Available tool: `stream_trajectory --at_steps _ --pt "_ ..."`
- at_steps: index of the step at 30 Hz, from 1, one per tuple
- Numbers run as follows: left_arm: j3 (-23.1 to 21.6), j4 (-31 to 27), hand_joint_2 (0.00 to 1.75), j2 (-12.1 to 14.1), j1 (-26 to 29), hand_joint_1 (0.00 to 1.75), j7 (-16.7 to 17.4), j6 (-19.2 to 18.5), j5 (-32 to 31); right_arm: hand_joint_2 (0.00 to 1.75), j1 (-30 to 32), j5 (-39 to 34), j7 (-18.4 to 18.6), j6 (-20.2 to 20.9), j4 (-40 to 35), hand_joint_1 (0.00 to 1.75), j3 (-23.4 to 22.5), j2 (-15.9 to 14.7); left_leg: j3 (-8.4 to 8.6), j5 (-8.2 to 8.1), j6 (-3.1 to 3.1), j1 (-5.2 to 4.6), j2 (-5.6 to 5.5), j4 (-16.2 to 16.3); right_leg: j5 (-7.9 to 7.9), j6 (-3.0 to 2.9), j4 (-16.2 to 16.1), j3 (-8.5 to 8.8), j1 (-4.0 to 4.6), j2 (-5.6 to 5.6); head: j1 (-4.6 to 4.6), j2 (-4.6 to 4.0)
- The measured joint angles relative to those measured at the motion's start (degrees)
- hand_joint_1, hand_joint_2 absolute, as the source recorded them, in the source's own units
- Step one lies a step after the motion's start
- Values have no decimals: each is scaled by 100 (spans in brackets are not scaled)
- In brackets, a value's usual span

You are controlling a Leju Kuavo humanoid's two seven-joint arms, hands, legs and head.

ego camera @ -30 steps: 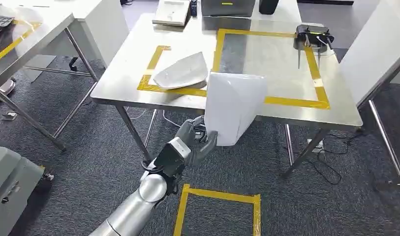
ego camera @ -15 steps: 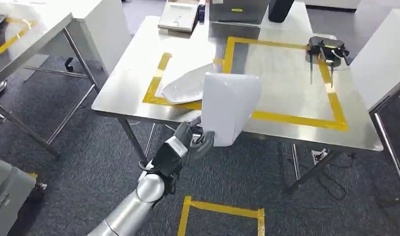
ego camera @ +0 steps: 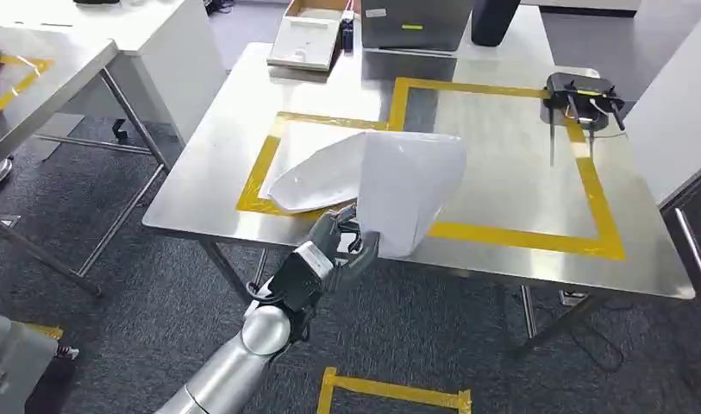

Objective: Take the parts from the cabinet and place them on the table.

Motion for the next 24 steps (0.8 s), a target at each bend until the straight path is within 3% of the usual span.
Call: stream_trajectory --at_steps 2,3,4,5,6,7,8,9,10,11,13,14,16,17,18,19,20,22,23,24 --pt "0 4 175 11 21 175 9 -2 -9 0 6 0 -9 -4 2 0 0 0 -440 -406 -53 41 8 456 -115 9 0 124 -16 10 0 0" --pt "0 7 175 13 21 175 11 -2 -11 0 20 2 -9 -4 0 0 0 0 -549 -458 -82 60 16 440 -180 24 0 207 -27 13 2 0" --pt "0 7 175 13 21 175 11 -2 -13 0 33 4 -13 -4 2 0 0 2 -555 -333 -108 78 24 230 -247 46 1 299 -45 23 2 0" --pt "0 7 175 18 20 175 13 -2 -20 0 41 4 -15 -4 2 0 0 7 -485 -72 -118 93 27 -128 -318 71 2 395 -66 28 0 0" --pt "0 7 175 18 20 175 20 -2 -33 0 43 4 -15 -4 2 0 0 11 -366 313 -130 108 31 -592 -395 100 3 493 -92 33 2 0" --pt "0 15 175 24 20 175 22 -2 -41 0 52 4 -15 -4 2 0 0 11 -276 804 -148 129 35 -1024 -465 144 3 498 -93 36 -4 0" --pt "0 26 175 35 9 175 46 0 -46 0 34 4 -13 -2 2 0 0 11 -329 899 -100 123 76 -1181 -540 189 80 579 -81 59 -20 0" --pt "0 37 175 31 11 175 134 7 -79 0 15 4 -2 -4 0 0 0 11 -259 833 -40 112 64 -1117 -584 240 65 565 -72 71 -11 0" --pt "0 50 175 33 5 175 276 33 -127 0 21 4 7 -2 0 0 -2 11 -273 912 -1 105 57 -1082 -608 276 44 569 -76 67 -11 0" --pt "2 96 175 31 -36 175 442 105 -175 0 22 4 4 -7 0 0 -2 13 -276 886 36 89 43 -1071 -616 299 10 601 -84 64 -4 0" --pt "43 398 175 5 -258 175 825 296 -323 0 7 9 0 -22 0 0 -11 13 -227 864 107 129 31 -1114 -704 352 106 612 -95 29 4 0" --pt "90 668 175 -2 -460 175 1022 429 -429 0 -4 37 -4 -22 0 0 -15 15 -214 839 144 130 33 -1120 -829 363 404 438 -92 3 13 0" --pt "230 1367 175 22 -905 175 1367 514 -481 0 -17 96 9 -20 0 0 -17 28 -205 805 188 112 34 -1120 -1175 381 1341 -151 -83 2 28 0" --pt "348 1768 175 61 -1149 175 1526 496 -455 0 -17 134 29 -15 0 0 -17 33 -195 789 202 99 36 -1120 -1262 379 1764 -454 -80 2 30 0" --pt "473 2148 175 105 -1395 175 1702 492 -461 0 -15 164 46 -9 0 0 -17 33 -180 776 204 90 34 -1120 -1190 366 1938 -647 -76 2 30 0" --pt "600 2555 175 166 -1646 175 1931 494 -515 0 -13 188 44 0 0 0 -18 33 -152 760 201 83 30 -1120 -965 341 1800 -679 -67 1 30 0" --pt "684 2860 175 234 -1920 175 2145 494 -601 0 -15 197 44 13 0 0 -17 33 -117 741 193 79 27 -1119 -640 308 1410 -574 -55 1 33 0" --pt "772 3371 175 383 -2368 175 2481 490 -774 0 -31 225 39 39 0 0 -18 33 -54 710 162 78 25 -1119 -35 216 407 -206 -19 -1 37 0" --pt "804 3612 175 454 -2575 175 2655 479 -882 0 -42 230 26 52 0 0 -18 31 -58 692 131 45 23 -1111 -82 177 207 -120 26 -4 37 0" --pt "828 3802 175 534 -2751 175 2785 468 -973 0 -65 232 22 63 0 0 -17 31 -70 688 94 41 18 -1113 -77 187 150 -115 25 -13 37 0"
